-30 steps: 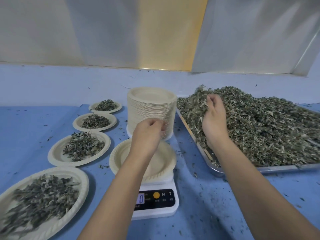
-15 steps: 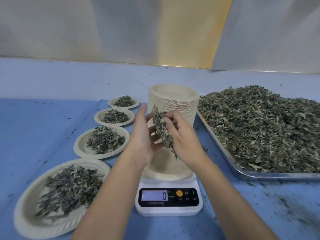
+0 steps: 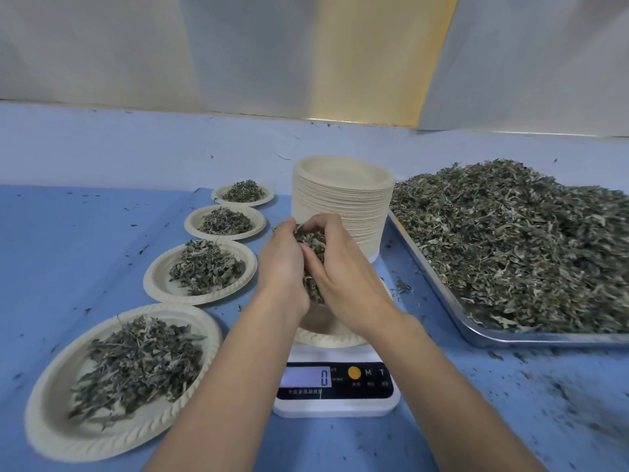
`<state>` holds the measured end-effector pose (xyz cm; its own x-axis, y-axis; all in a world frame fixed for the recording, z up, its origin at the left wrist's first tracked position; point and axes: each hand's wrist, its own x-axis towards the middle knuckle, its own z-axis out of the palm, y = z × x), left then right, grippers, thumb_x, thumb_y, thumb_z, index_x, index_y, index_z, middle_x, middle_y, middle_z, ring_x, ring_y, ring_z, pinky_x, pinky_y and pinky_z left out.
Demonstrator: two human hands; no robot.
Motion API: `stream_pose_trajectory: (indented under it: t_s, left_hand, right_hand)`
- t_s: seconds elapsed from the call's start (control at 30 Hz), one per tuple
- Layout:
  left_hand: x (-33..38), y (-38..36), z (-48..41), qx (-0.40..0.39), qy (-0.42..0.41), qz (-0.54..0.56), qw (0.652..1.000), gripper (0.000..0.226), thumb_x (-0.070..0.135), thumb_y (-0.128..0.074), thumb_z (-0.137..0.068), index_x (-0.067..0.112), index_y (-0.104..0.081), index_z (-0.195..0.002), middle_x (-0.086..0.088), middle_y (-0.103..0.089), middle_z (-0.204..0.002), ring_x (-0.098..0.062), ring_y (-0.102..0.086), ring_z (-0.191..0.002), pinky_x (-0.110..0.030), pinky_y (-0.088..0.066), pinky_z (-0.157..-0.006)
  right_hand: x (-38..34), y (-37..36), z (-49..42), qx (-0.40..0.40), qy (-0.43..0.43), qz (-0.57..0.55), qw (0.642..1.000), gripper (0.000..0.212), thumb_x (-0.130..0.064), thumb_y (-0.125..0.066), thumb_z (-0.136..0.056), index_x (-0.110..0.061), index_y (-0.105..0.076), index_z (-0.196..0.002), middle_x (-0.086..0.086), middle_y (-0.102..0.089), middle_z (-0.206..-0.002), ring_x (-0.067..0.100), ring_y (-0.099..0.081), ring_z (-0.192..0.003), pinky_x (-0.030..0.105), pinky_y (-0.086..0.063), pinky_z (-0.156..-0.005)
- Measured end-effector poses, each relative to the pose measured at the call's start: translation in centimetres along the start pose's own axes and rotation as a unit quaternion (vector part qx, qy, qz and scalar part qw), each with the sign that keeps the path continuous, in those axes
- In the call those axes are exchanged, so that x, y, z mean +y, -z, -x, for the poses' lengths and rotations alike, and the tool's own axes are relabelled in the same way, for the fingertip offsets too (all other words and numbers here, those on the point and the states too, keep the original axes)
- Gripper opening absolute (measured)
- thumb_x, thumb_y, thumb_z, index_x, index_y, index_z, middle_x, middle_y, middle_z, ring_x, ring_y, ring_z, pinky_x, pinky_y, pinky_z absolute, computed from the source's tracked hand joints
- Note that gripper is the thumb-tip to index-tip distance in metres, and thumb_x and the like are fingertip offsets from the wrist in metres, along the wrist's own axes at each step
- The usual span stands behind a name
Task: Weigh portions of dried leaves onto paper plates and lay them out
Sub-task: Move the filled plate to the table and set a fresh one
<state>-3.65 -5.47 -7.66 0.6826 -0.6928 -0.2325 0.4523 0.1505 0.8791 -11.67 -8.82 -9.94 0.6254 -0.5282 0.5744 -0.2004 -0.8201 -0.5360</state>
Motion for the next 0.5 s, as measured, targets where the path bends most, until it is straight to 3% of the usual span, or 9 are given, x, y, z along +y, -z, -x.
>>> stream_pose_trajectory:
  t_s: [0.1, 0.23, 0.37, 0.5]
  left_hand:
    - [0.1, 0.1, 0.0, 0.025, -0.006, 0.007, 1.0, 0.024, 0.035, -0.049, -0.094, 0.016, -0.062, -0.086, -0.001, -0.065, -0.078, -0.012, -0.062, -0.07, -0.027, -0.049, -0.058]
    - [0.0, 0.3, -0.5, 0.047, 0.034, 0.042, 0.997, 0.027, 0.035, -0.051, -0.093, 0.011, -0.063, -0.086, -0.008, -0.069, -0.087, -0.025, -0.067, -0.085, -0.04, -0.055, -0.083]
    - [-0.2, 0.7, -1.3, 0.027, 0.081, 0.069, 0.994, 0.035, 0.038, -0.049, -0.094, 0.009, -0.065, -0.106, -0.012, -0.071, -0.096, -0.026, -0.069, -0.081, -0.036, -0.058, -0.072]
    - [0.1, 1.0, -2.0, 0.001, 0.09, 0.116, 0.989, 0.041, 0.039, -0.045, -0.096, 0.009, -0.061, -0.119, -0.011, -0.07, -0.1, -0.027, -0.068, -0.086, -0.039, -0.057, -0.078]
  right_hand:
    - [-0.2, -0.1, 0.0, 0.013, 0.013, 0.007, 1.0, 0.026, -0.032, -0.043, -0.099, -0.018, -0.042, -0.122, -0.006, -0.049, -0.119, 0.006, -0.046, -0.108, 0.031, -0.045, -0.086]
    - [-0.4, 0.1, -0.2, 0.025, 0.024, 0.011, 0.999, 0.026, -0.032, -0.044, -0.099, -0.013, -0.047, -0.117, -0.002, -0.047, -0.113, 0.01, -0.047, -0.103, 0.03, -0.043, -0.085]
    - [-0.4, 0.2, -0.2, 0.03, 0.033, 0.018, 0.999, 0.022, -0.029, -0.044, -0.099, -0.011, -0.049, -0.111, -0.003, -0.047, -0.107, 0.01, -0.045, -0.097, 0.03, -0.042, -0.08]
    - [-0.2, 0.6, -0.3, 0.052, 0.027, 0.013, 0.998, 0.016, -0.027, -0.043, -0.1, -0.013, -0.048, -0.104, -0.003, -0.049, -0.101, 0.01, -0.045, -0.09, 0.027, -0.038, -0.072]
